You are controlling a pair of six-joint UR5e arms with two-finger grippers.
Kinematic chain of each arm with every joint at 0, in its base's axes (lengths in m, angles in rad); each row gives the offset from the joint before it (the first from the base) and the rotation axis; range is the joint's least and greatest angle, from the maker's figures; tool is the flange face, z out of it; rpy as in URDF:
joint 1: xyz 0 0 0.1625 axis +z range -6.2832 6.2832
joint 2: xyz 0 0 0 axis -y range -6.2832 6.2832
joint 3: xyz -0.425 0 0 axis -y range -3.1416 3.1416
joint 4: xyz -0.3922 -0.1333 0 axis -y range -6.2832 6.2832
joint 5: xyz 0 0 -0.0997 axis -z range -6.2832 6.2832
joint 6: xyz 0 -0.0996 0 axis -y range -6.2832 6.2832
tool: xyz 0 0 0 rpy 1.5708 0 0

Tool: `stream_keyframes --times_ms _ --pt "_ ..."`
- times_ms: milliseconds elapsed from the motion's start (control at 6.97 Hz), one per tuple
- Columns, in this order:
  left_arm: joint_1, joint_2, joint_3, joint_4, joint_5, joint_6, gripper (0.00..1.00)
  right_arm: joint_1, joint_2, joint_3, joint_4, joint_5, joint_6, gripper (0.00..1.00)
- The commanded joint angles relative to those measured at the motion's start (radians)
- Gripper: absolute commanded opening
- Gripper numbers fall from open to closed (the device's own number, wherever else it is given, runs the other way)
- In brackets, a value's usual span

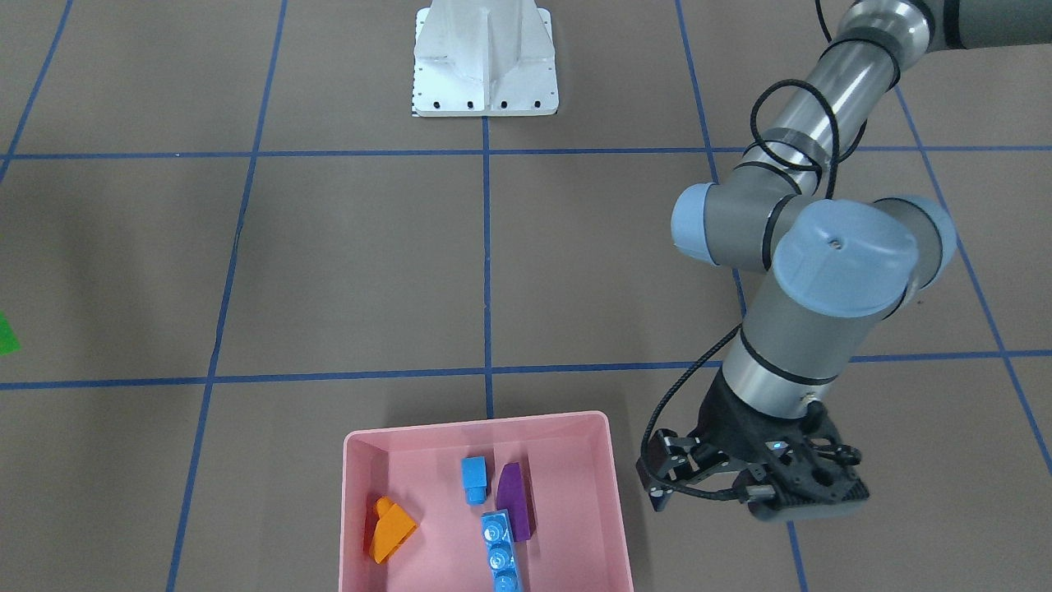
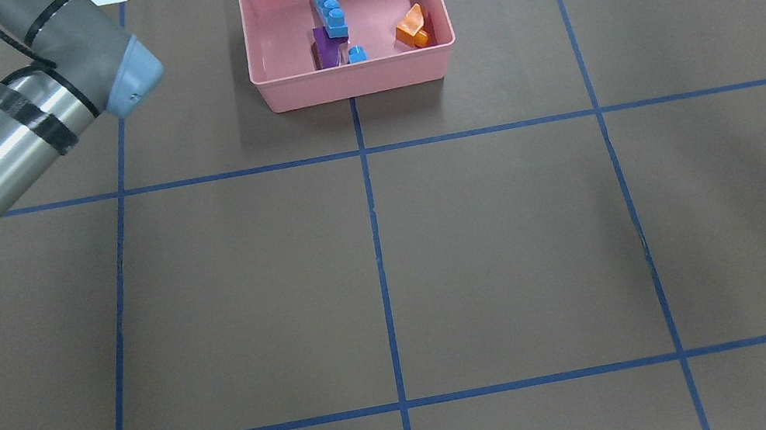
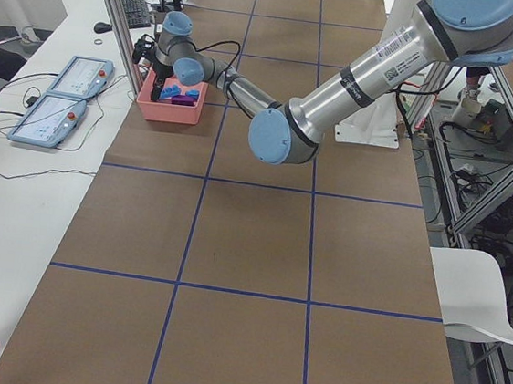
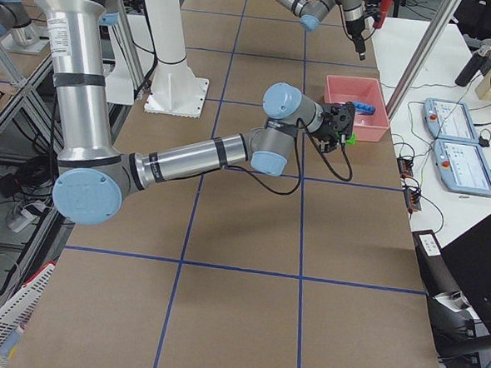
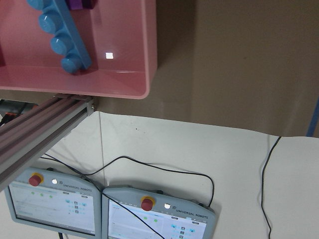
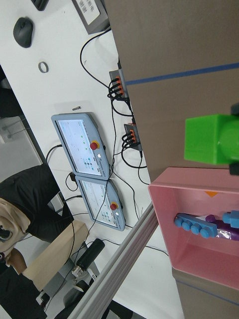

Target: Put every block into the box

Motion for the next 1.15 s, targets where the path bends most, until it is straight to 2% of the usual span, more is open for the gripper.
stream_keyframes --times_ms 0,143,287,430,573,860,1004 --pt "-0.030 0.153 -0.153 0.058 -0.008 0.101 1.00 -0.189 0.140 -0.002 -0.156 -0.199 -0.080 0.00" --pt "-0.037 0.210 -0.190 0.060 -0.008 0.117 1.00 -0.285 0.209 -0.010 -0.281 -0.326 -0.091 0.00" --pt "-0.043 0.247 -0.207 0.060 -0.009 0.144 1.00 -0.333 0.303 -0.029 -0.431 -0.401 -0.149 0.00" --pt "-0.053 0.285 -0.224 0.060 -0.009 0.202 1.00 -0.365 0.430 -0.136 -0.504 -0.439 -0.190 0.00" --pt "-0.066 0.309 -0.228 0.060 -0.008 0.248 1.00 -0.390 0.524 -0.275 -0.496 -0.491 -0.189 0.00" --pt "-0.077 0.321 -0.222 0.062 -0.003 0.318 1.00 -0.408 0.725 -0.528 -0.488 -0.521 -0.180 0.00" --pt "-0.079 0.321 -0.221 0.062 -0.003 0.321 1.00 -0.428 0.761 -0.615 -0.416 -0.545 -0.180 0.00"
